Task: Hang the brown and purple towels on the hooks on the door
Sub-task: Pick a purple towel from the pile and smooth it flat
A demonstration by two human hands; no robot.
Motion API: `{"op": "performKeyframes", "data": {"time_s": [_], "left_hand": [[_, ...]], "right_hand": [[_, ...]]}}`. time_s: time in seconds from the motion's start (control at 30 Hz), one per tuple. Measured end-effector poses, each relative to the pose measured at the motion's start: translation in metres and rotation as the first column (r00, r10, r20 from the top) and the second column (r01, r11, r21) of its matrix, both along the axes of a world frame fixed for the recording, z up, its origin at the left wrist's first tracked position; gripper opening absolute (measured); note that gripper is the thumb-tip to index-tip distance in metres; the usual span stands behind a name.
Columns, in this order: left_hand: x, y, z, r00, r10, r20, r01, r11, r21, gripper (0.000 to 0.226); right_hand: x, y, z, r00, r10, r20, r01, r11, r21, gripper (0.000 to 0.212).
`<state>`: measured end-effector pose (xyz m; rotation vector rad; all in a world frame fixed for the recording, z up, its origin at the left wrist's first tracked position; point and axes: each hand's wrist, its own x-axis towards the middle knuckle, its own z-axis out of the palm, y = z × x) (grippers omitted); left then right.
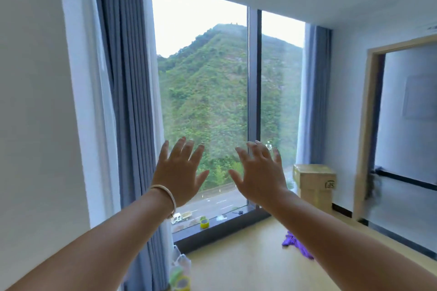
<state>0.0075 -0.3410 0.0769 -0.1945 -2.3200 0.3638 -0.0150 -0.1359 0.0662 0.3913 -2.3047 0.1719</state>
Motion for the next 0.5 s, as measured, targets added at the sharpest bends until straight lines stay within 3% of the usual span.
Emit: {"op": "performKeyframes", "data": {"time_s": [0.27, 0.5], "left_hand": [[-0.072, 0.164, -0.002, 0.97, -0.243, 0.006, 0.243, 0.97, -0.027, 0.069], [-0.122, 0.307, -0.006, 0.904, -0.427, 0.01, 0.427, 0.904, -0.02, 0.07]], "right_hand": [[-0.032, 0.158, -0.003, 0.965, -0.261, -0.015, 0.261, 0.965, -0.014, 0.061], [-0.033, 0.298, -0.009, 0.882, -0.471, 0.015, 0.472, 0.882, -0.013, 0.062]]}}
